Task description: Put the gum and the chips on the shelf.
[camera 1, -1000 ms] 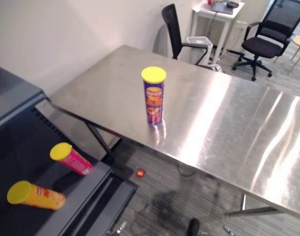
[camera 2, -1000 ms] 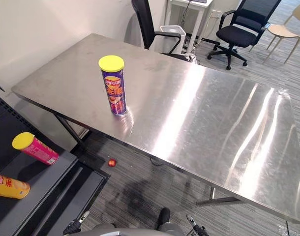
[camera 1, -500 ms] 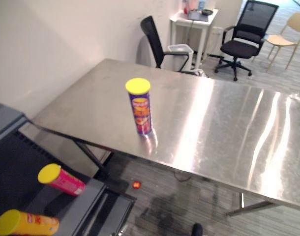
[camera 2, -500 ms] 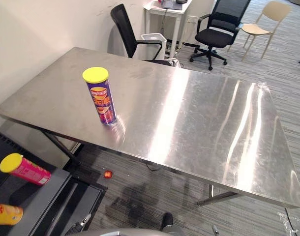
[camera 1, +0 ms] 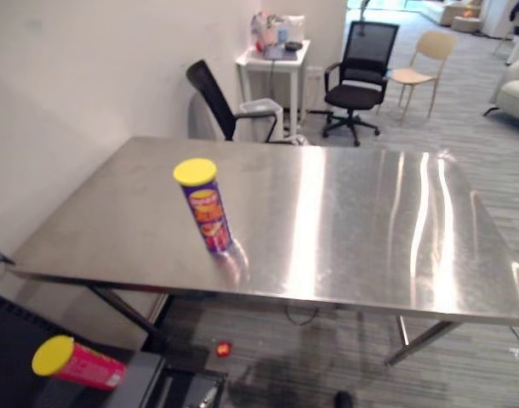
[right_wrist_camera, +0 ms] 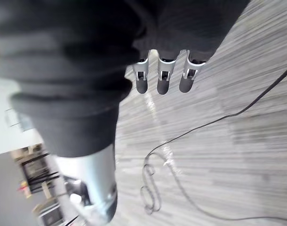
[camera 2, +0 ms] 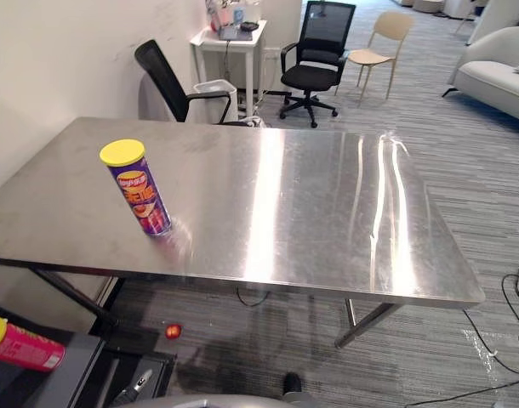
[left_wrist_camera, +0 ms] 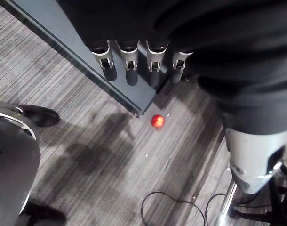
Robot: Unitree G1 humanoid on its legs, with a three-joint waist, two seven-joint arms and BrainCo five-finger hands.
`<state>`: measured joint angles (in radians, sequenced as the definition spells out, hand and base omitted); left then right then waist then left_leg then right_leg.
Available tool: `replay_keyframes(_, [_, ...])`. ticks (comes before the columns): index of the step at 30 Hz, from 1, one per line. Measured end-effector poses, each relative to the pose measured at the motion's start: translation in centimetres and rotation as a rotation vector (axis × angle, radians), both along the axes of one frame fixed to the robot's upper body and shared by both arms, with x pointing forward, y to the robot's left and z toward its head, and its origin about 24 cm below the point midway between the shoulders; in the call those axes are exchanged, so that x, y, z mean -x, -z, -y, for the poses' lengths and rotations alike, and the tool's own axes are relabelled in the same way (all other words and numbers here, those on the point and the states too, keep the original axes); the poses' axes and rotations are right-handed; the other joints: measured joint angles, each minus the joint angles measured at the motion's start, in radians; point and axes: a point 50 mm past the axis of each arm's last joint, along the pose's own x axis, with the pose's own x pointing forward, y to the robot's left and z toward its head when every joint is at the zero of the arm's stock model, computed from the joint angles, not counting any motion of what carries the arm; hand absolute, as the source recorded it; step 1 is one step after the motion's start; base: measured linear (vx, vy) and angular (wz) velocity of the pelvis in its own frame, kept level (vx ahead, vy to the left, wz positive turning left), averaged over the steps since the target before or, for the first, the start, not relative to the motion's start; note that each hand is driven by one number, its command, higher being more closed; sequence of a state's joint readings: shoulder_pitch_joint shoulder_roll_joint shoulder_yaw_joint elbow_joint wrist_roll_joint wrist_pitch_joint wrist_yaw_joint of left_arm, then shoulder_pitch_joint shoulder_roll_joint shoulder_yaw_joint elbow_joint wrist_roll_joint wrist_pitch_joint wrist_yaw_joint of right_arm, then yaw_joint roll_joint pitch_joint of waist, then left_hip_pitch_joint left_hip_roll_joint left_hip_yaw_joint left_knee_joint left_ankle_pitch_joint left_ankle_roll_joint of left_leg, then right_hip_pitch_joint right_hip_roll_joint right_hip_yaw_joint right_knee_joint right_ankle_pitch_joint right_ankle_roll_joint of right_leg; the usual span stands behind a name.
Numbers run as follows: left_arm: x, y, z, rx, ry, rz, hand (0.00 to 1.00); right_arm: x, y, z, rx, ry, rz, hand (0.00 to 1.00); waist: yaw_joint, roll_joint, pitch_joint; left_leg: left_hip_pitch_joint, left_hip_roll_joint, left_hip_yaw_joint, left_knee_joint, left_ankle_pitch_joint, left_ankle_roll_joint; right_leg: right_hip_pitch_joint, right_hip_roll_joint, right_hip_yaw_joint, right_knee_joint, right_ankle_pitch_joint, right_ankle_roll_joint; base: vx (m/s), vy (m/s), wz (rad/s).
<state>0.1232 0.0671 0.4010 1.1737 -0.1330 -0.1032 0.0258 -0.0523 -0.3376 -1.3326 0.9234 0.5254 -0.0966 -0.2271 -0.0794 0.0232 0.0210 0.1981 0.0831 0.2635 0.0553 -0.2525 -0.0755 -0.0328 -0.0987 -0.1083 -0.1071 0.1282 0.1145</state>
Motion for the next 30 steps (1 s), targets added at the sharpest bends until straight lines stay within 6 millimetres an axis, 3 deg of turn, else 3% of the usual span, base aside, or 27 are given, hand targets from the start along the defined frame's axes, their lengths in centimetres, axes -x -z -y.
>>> replay_keyframes(1, [0.1,0.0,0.1,0.002,-0.003,-0.001,0.0,-0.6,-1.6,0.9,0.075,-0.014,-0.001,0.0,-0.001,0.003,-0.002,0.0,0.0,0.004,0.001,-0.001,0.001,-0.002,0.0,0.004,0.0,0.002,0.001,-0.05,-0.033,-0.18])
replay_keyframes(3, [-0.2,0.0,0.2,0.001,-0.014,0.007,0.0,-2.2,-7.0,2.9,0.326,-0.02,0.017,0.0,-0.001,0.0,-0.007,0.0,0.001,0.007,0.001,-0.007,0.003,-0.003,0.0,0.005,0.0,0.003,0.003,-0.07,-0.036,-0.03])
replay_keyframes(5, [0.0,0.0,0.3,0.0,-0.016,0.007,0.0,-3.3,-9.3,3.3,0.433,-0.009,0.035,0.0,0.0,-0.017,-0.022,-0.004,0.004,0.012,0.0,-0.007,0.002,-0.009,0.002,0.005,0.0,0.005,0.001,-0.04,-0.032,-0.04])
replay_keyframes(7, [0.7,0.1,0.5,0.006,-0.012,-0.012,0.0,-4.3,-10.1,3.2,0.468,-0.007,0.036,0.0,0.0,-0.034,-0.038,-0.012,0.007,0.014,0.001,-0.009,-0.001,-0.014,0.002,0.004,0.0,0.005,0.0,-0.04,-0.041,-0.03])
replay_keyframes(9, [1.0,0.2,0.9,0.018,-0.007,-0.022,0.0,-4.9,-11.3,3.1,0.509,-0.004,0.038,0.0,0.005,-0.038,-0.047,-0.015,0.008,0.008,0.002,-0.009,-0.001,-0.016,0.0,0.001,0.0,0.008,-0.004,-0.01,-0.025,0.05])
replay_keyframes(12, [0.9,0.3,1.2,0.023,0.03,-0.034,0.0,-6.4,-15.0,2.8,0.674,-0.031,0.046,0.0,0.01,-0.024,-0.053,-0.021,0.004,-0.004,0.006,-0.008,0.0,-0.018,-0.003,-0.006,0.0,0.009,-0.003,0.01,-0.015,0.07])
replay_keyframes(15, [0.4,0.2,1.4,0.018,0.09,-0.03,0.0,-9.2,-18.8,1.1,0.872,-0.159,0.052,0.0,0.027,-0.024,-0.053,-0.03,0.001,-0.022,0.012,-0.008,0.0,-0.018,-0.008,-0.017,-0.001,0.009,-0.003,-0.01,-0.014,0.09])
replay_keyframes(19, [-0.2,0.1,1.6,0.016,0.155,-0.013,0.0,-12.9,-21.3,-1.3,1.029,-0.385,0.104,0.0,0.034,-0.026,-0.052,-0.04,0.0,-0.046,0.016,-0.008,0.0,-0.015,-0.013,-0.04,-0.006,0.009,-0.003,-0.01,-0.018,0.18])
replay_keyframes(24, [-0.9,-0.1,1.8,0.017,0.225,0.013,0.0,-16.6,-22.7,-5.5,1.175,-0.713,0.166,0.0,0.058,-0.024,-0.049,-0.054,0.003,-0.069,0.02,-0.007,0.001,-0.014,-0.015,-0.063,-0.006,0.009,-0.003,0.01,-0.018,0.14])
replay_keyframes(26, [-1.0,-0.1,1.7,0.019,0.243,0.015,0.0,-18.6,-22.9,-8.7,1.229,-0.92,0.227,0.0,0.059,-0.025,-0.044,-0.055,0.004,-0.085,0.021,-0.006,0.002,-0.01,-0.017,-0.077,-0.005,0.009,-0.003,0.03,-0.016,0.17])
replay_keyframes(30, [-1.5,-0.3,1.5,0.007,0.249,0.041,0.0,-20.3,-22.7,-12.9,1.272,-1.163,0.315,0.0,0.078,-0.03,-0.016,-0.053,0.003,-0.092,0.027,-0.006,0.002,0.004,-0.02,-0.088,-0.006,0.008,-0.003,-0.01,-0.009,0.1])
